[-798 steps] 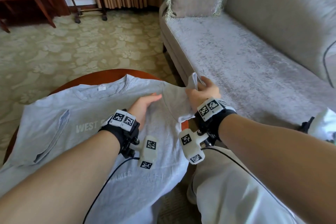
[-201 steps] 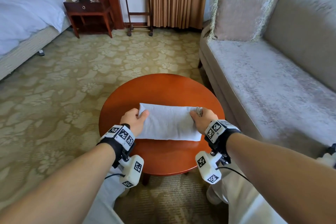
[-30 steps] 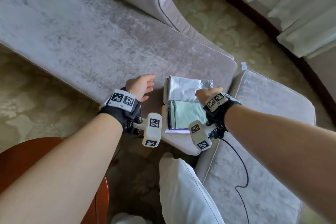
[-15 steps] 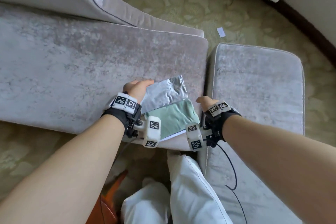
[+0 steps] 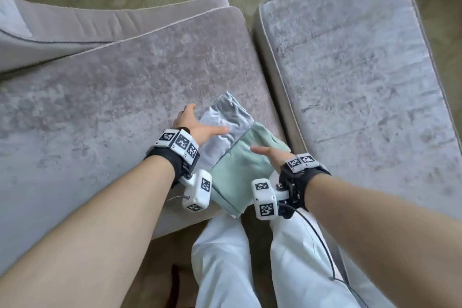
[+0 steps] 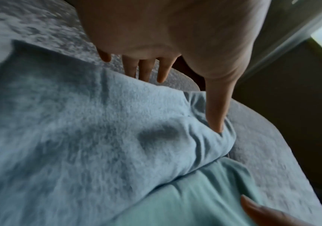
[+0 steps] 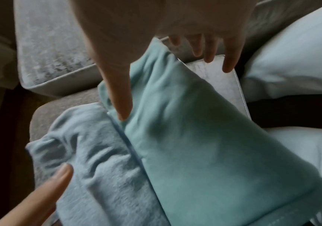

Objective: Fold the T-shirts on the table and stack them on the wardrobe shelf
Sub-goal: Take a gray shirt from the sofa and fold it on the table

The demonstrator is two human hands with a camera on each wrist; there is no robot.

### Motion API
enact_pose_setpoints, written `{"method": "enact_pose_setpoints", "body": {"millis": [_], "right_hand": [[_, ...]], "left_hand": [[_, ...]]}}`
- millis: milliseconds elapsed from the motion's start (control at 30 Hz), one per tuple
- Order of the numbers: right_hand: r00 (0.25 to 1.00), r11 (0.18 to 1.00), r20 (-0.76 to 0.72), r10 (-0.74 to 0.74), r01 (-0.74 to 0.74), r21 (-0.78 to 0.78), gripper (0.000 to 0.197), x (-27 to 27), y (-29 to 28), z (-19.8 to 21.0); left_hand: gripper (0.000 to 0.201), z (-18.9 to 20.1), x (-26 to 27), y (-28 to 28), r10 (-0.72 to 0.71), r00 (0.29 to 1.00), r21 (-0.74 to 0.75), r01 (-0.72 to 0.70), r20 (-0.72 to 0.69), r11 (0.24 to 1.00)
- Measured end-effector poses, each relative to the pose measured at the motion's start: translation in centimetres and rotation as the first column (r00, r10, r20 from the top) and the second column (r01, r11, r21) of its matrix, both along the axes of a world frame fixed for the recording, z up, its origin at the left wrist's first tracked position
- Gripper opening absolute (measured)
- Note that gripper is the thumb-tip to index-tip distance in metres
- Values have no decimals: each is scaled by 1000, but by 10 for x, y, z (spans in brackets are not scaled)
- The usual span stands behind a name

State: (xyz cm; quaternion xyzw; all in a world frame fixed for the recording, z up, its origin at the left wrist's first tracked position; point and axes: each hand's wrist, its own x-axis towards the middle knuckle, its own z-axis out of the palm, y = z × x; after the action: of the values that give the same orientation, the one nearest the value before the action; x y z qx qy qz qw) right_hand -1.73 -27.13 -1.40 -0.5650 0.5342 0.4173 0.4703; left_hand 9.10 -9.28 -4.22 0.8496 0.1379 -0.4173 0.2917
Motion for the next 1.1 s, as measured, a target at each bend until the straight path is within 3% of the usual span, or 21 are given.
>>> {"method": "enact_pose_setpoints", "body": {"millis": [33,67,167,267,300,400,500,600,667,767,900,1000,1100], "right_hand": [[999,999,-16,-42,42,-24,95,-5,1,-14],[995,995,-16,-94,94,-31,92,-8,2,-22],[972,972,2,-234,234,4,50,-13,11,-25],[935,935,-4,-355,355,-24,31,-18,18,-29],[921,920,2,-389,389,-57,38,-20,20,-35],[867,862,28,-498,498,-93,89,-29,20,-65],[834,834,7,-552,552,-23,91,-38,18,-91],[820,819,-13,-572,570,-69,115,-55,11,-125],[813,813,0,-582,581,-36,116,-63,8,-142],[781,781,7,-624,624,33,106,-50,13,-110],[772,758,3,-635,623,192,51,-42,11,-80],[779,757,-21,-627,616,219,76,-50,7,-86],[770,743,-15,-638,621,249,58,-50,9,-78]], "left_hand": [[131,-7,5,-1,-66,997,13,66,-31,998],[137,-14,10,-2,-124,990,20,125,-66,992],[150,-35,20,2,-224,961,30,232,-163,972],[156,-54,26,7,-261,943,57,278,-206,959],[153,-60,28,8,-281,936,71,302,-214,951],[136,-83,32,8,-364,898,69,391,-247,918],[121,-95,32,4,-410,887,83,434,-211,897],[113,-84,31,-2,-473,863,74,491,-178,868],[106,-82,31,-3,-502,841,37,519,-200,854],[104,-81,31,-6,-521,829,33,538,-203,843],[101,-81,29,-6,-485,846,-9,496,-221,868],[99,-89,27,0,-386,885,-91,376,-260,922],[89,-87,27,4,-353,878,-145,323,-324,935]]}}
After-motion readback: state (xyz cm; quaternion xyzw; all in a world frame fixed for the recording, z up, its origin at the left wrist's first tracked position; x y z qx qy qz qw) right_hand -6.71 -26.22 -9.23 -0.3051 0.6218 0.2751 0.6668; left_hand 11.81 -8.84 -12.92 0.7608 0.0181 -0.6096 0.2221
